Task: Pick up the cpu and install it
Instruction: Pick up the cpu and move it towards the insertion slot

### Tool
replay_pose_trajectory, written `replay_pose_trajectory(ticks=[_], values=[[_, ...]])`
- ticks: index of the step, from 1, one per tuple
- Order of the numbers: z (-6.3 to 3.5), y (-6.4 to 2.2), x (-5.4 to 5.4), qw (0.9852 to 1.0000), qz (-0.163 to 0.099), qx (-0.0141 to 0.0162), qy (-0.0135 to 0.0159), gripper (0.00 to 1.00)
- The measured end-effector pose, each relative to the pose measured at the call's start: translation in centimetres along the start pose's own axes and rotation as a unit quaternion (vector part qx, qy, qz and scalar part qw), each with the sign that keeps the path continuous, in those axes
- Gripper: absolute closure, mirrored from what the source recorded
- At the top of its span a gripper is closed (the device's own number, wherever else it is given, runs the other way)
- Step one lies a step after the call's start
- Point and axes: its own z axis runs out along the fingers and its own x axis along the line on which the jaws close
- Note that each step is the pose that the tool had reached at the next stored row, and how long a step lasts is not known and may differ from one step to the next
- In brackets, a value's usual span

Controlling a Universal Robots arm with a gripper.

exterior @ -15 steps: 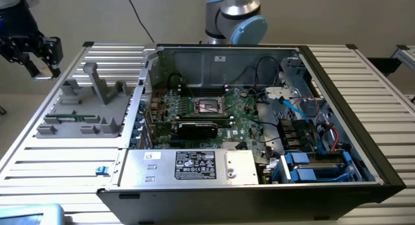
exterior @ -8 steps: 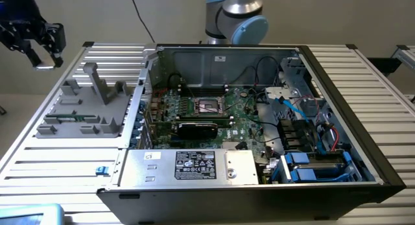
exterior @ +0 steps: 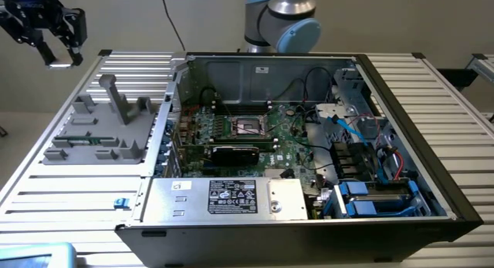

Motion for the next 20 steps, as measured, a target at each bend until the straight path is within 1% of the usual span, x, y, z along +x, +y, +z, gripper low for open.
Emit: replay_pose_trajectory(ticks=[3, 8, 12, 20], values=[[-0.91, 0.02, -1.3, 1.0, 0.0, 0.0, 0.0008, 0.45], [-1.78, 0.03, -3.6, 1.0, 0.0, 0.0, 0.0009, 0.45], [-2.08, 0.03, -5.3, 1.0, 0.0, 0.0, 0.0009, 0.45], [-2.32, 0.02, -9.0, 1.0, 0.0, 0.0, 0.0009, 0.45]])
